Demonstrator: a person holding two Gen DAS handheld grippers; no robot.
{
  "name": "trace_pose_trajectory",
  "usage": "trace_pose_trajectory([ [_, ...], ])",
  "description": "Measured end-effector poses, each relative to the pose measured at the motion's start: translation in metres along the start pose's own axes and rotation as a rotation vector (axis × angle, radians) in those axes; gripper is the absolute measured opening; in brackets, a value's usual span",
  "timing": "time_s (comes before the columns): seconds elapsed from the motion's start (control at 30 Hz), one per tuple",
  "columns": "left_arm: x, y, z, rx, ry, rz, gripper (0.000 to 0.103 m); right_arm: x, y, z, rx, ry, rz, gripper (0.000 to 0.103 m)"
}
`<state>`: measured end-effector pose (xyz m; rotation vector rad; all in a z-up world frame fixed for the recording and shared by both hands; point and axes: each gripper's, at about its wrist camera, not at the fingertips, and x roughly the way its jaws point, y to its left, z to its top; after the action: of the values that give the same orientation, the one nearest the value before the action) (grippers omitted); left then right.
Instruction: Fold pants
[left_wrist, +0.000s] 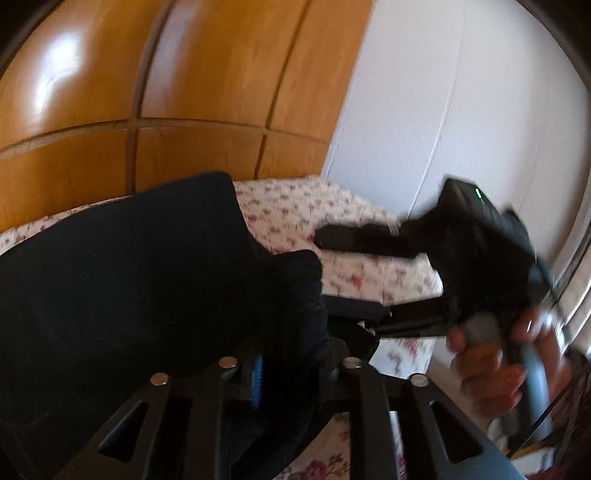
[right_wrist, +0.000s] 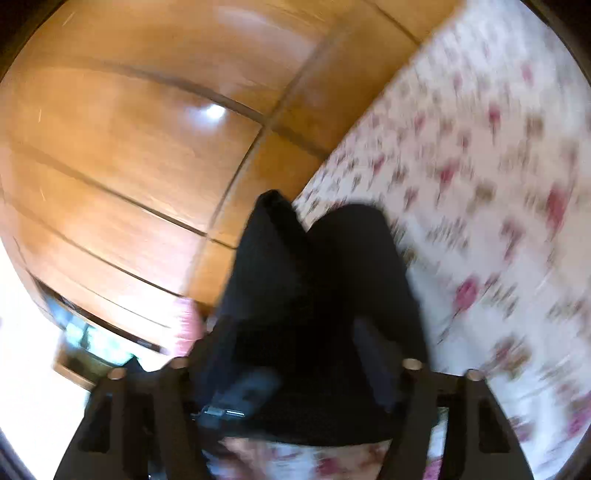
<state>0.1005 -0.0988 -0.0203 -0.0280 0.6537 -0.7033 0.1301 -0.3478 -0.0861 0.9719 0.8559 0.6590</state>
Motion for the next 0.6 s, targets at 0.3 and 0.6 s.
trace_pose_trajectory([
  [0.3, -0.046, -0.037, -0.032, 0.157, -0.012, 0.020, 0.041, 0.010, 0.021, -0.002, -0.122, 0.054, -0.106, 0.074],
  [0.6, -0.107, -0.001, -0.084, 0.010, 0.072, 0.017, 0.041, 0.040, 0.039, -0.005, -0.298, 0.155, -0.206, 0.058],
])
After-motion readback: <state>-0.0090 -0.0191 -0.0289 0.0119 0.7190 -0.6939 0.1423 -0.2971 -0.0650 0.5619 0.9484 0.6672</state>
